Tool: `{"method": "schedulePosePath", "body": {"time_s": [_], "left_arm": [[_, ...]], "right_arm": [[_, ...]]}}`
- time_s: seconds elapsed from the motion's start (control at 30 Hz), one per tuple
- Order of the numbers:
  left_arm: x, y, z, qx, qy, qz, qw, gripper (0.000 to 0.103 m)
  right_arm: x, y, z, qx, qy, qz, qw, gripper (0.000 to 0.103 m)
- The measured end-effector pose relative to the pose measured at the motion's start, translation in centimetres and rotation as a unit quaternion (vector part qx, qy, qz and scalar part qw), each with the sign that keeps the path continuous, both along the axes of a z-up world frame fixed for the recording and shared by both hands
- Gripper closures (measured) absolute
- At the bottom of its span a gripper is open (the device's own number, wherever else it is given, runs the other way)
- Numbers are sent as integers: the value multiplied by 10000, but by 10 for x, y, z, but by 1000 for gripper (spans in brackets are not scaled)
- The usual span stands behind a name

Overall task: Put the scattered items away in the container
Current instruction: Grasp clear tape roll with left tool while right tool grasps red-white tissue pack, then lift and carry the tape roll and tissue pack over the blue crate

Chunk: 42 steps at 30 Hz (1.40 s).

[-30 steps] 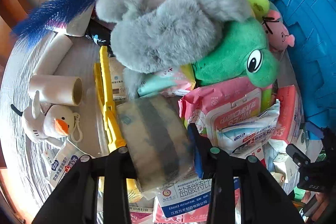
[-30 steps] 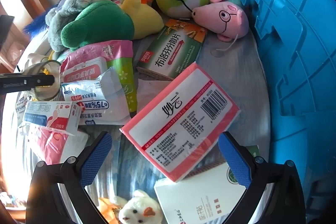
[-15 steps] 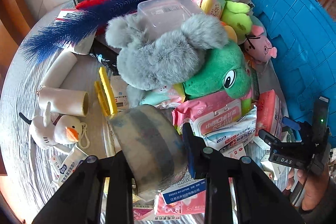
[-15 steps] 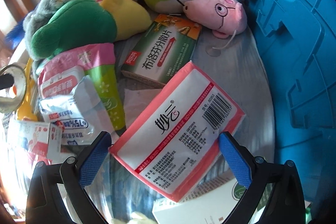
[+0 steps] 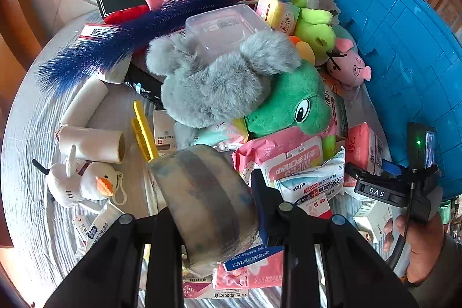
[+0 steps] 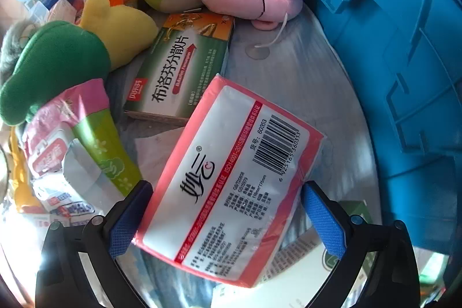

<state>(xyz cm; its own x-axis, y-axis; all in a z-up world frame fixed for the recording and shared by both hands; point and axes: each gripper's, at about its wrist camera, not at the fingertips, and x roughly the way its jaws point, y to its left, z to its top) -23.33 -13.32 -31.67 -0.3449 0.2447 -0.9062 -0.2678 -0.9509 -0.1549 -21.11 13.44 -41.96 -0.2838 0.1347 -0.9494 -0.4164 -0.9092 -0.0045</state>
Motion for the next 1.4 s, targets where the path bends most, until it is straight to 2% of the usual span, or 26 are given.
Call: {"method": "schedulePosePath", "body": {"time_s": [0.2, 0.27, 0.33, 0.57, 0.77, 1.03, 1.4], "left_arm": [[4, -5, 5, -2, 45, 41, 10000, 77], [5, -6, 8, 7, 67, 58, 10000, 77], [6, -7, 11, 25, 98, 67, 9999, 77], [11, -9, 22, 94, 214, 90, 9997, 77], [21, -10, 35, 92, 370, 99, 9992, 77], [35, -25, 64, 154, 662, 245, 9974, 77], [48, -44, 106, 157, 1038, 471, 9934, 77]], "right_arm": [[-1, 3, -13, -209, -98, -38, 9997, 0], [0, 0, -12, -202, -45, 64, 9998, 3], [3, -4, -5, -110, 33, 163, 9998, 7], [14, -16, 27, 216, 308, 372, 9986, 9], [33, -9, 65, 291, 596, 540, 9963, 9], [54, -21, 118, 232, 1126, 718, 9908, 8], [93, -34, 229, 173, 2079, 1115, 9716, 8]]}}
